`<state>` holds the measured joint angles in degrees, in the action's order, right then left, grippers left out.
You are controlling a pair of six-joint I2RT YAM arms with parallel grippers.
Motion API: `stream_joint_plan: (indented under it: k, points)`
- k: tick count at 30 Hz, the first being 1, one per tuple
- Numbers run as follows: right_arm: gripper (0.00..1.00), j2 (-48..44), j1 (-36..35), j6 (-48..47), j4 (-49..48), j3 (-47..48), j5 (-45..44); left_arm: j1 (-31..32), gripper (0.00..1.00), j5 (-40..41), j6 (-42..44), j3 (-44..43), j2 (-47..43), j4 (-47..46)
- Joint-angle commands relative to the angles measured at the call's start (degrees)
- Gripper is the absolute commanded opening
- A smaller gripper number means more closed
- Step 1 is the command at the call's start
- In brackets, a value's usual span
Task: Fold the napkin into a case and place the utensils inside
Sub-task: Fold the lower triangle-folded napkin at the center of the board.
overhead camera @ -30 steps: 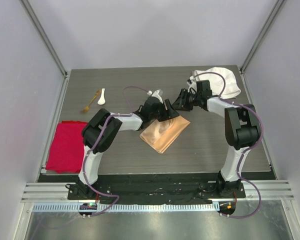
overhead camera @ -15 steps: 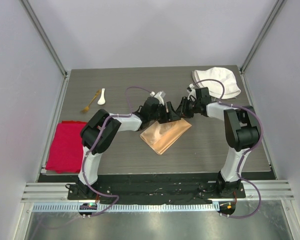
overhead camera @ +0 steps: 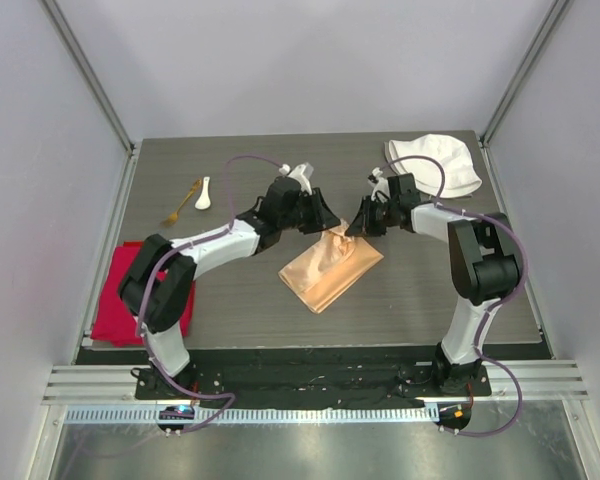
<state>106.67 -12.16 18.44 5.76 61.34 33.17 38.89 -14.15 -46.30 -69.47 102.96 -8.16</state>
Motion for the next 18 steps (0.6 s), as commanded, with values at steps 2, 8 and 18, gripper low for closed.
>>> stream_joint_plan:
  k: [2, 8, 18]
  points:
    - [0.07, 1.60, -0.75, -2.00, -3.38, 4.57, 4.00, -0.05, 0.27, 7.63, 2.18, 10.65, -3.01, 6.23]
    - [0.06, 7.22, -4.35, -2.44, -3.56, 11.16, 7.78, 0.30, 0.25, 10.63, 4.11, 18.31, -5.57, 4.91]
    - [0.12, 13.73, -8.14, -0.51, -3.30, 21.09, 5.78, 6.80, 0.23, 16.53, -2.20, 30.18, -10.58, -0.52]
